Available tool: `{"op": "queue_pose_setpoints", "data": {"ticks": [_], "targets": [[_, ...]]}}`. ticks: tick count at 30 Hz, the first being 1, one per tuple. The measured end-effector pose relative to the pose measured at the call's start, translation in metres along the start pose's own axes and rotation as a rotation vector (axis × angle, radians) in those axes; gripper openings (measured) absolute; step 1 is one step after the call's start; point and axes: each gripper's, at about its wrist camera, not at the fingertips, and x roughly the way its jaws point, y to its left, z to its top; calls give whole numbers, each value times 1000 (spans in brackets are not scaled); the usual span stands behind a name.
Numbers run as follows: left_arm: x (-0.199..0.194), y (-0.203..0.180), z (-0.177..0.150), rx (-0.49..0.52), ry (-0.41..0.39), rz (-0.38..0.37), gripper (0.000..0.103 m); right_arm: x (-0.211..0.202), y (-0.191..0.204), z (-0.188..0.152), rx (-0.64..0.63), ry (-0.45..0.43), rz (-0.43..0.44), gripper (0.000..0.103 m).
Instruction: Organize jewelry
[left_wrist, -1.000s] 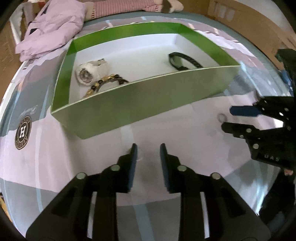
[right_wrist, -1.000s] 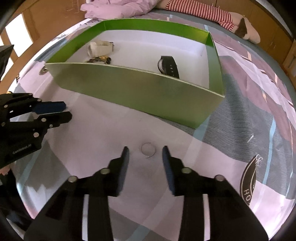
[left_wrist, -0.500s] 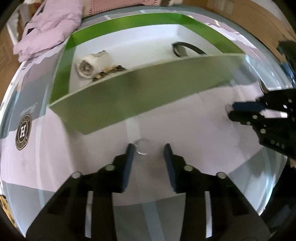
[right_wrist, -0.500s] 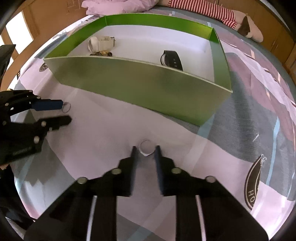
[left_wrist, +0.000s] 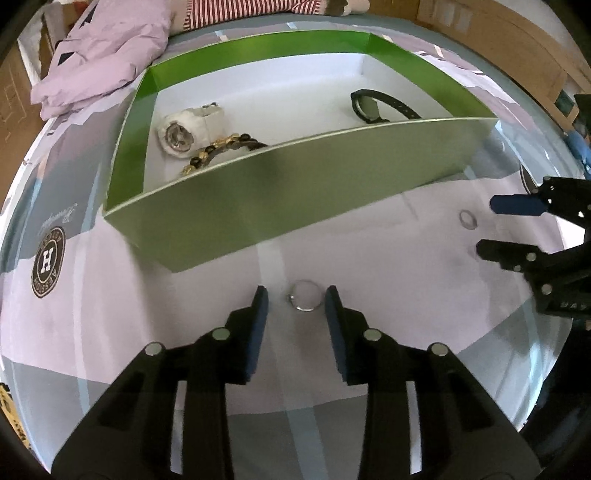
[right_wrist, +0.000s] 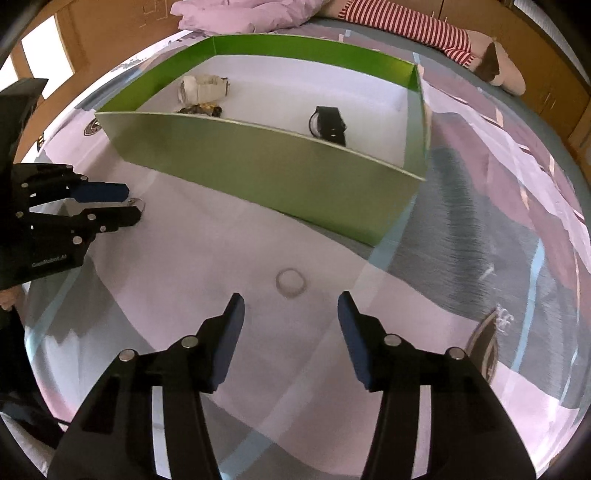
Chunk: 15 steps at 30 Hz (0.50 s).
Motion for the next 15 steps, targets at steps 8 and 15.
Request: {"op": "queue_pose_setpoints", "data": {"ticks": [8, 15], "targets": [[2, -6, 1, 24, -27, -8, 35, 16, 0, 15, 54, -33, 7, 24], [-11, -21, -6, 91, -42, -82, 31, 0, 2, 6, 9, -25, 24, 37]]}}
